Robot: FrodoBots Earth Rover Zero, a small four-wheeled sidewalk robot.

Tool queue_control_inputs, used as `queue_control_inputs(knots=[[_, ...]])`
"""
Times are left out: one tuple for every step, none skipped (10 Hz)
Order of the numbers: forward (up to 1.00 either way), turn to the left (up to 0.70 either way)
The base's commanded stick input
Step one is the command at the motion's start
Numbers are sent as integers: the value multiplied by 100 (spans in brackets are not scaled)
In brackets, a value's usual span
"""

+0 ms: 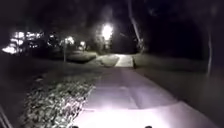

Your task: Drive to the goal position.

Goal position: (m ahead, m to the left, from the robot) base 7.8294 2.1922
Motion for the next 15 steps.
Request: queue_control_inputs(knots=[[70,0],[70,0],[70,0],[70,0],[70,0],[70,0],[70,0],[70,0],[70,0],[70,0],[70,0],[70,0],[70,0],[70,0],[70,0]])
